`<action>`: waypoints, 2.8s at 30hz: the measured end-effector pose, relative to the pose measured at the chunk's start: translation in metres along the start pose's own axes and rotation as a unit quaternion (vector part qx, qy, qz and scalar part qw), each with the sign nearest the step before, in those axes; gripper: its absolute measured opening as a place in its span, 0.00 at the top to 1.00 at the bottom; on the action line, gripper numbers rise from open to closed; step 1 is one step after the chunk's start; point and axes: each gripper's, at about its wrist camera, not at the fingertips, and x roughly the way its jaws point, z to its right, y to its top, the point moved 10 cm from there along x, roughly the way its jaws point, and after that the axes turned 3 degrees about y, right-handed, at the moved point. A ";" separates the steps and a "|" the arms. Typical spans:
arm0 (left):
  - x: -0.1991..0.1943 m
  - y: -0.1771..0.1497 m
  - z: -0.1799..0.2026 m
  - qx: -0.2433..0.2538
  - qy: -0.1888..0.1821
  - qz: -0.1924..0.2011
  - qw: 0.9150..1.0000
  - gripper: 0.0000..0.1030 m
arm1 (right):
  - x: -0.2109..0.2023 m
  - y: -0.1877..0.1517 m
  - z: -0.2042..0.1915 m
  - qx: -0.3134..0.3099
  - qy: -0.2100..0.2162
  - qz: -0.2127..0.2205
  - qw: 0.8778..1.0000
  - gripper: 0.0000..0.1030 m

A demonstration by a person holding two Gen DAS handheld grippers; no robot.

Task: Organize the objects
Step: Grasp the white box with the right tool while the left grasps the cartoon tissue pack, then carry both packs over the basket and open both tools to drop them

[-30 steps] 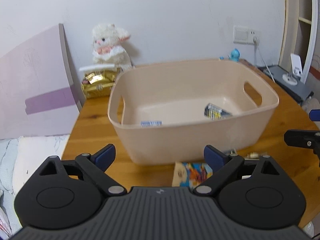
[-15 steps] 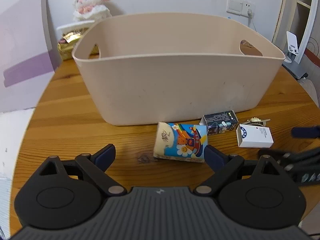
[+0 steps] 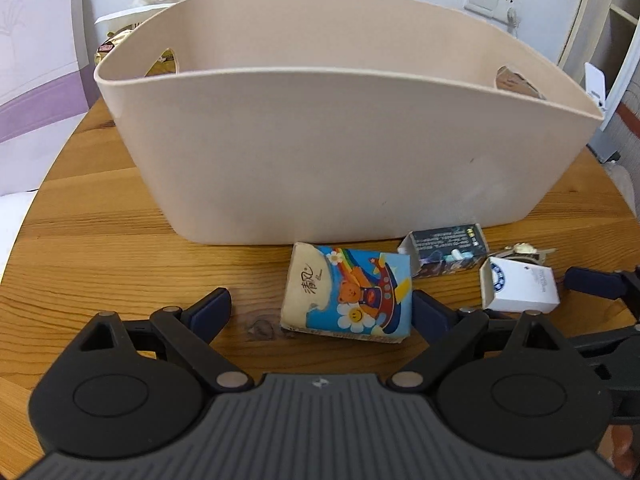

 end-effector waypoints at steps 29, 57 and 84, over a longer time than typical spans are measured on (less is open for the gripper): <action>-0.058 -0.017 -0.030 -0.014 0.014 0.039 0.999 0.37 | -0.064 -0.008 0.001 -0.025 0.036 0.049 0.998 0.71; -0.060 0.118 -0.005 0.018 0.057 0.102 0.993 0.37 | -0.097 0.140 0.006 -0.058 0.018 0.145 0.988 0.71; -0.043 0.117 0.001 0.036 0.072 0.081 0.993 0.12 | -0.053 0.139 0.010 -0.036 0.053 0.096 0.993 0.29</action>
